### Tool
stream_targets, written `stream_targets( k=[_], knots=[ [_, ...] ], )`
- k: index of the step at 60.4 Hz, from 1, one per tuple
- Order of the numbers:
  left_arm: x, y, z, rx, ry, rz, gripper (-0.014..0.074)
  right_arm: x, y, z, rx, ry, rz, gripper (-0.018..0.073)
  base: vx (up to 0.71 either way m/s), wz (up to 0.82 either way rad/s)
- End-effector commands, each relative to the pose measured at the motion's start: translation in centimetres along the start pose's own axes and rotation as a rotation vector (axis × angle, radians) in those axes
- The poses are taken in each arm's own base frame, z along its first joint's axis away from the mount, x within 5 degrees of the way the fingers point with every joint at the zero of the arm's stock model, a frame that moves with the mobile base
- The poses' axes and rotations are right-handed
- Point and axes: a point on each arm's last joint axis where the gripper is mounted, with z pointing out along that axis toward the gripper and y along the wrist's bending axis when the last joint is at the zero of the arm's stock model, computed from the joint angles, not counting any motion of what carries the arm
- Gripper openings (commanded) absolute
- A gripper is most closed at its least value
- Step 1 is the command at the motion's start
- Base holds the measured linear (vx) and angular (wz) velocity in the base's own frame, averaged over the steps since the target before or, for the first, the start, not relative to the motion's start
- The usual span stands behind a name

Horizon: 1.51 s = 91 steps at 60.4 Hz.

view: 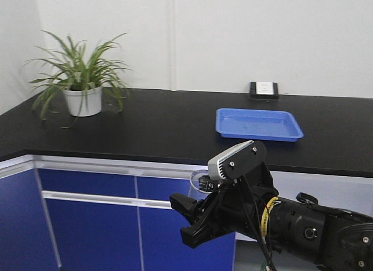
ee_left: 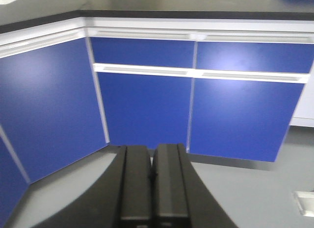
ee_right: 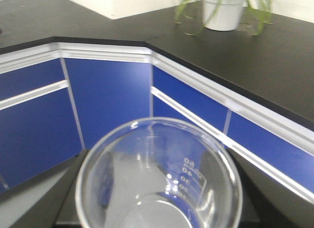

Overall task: Move beaker to silver tray on left bench
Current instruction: 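Hold the beaker in the right gripper while the base turns away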

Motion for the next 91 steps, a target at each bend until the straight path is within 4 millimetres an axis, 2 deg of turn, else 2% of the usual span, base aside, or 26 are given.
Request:
stream_targets(
  k=[1,41,91],
  knots=[
    [-0.11,0.01,0.15,0.000,-0.066,-0.008,0.0001,-2.43,0.36,-1.02,-0.027,-0.100,-0.002,-0.0011,-0.11,0.33],
    [-0.11,0.01,0.15,0.000,-0.066,-0.008,0.0001,-2.43,0.36,-1.02,-0.026,-0.100,-0.002,-0.0011,-0.05,0.44],
    [-0.11,0.01,0.15,0.000,-0.066,-0.008,0.0001,-2.43,0.36,-1.02,-0.026,-0.100,-0.002,-0.0011,0.09,0.74]
  ],
)
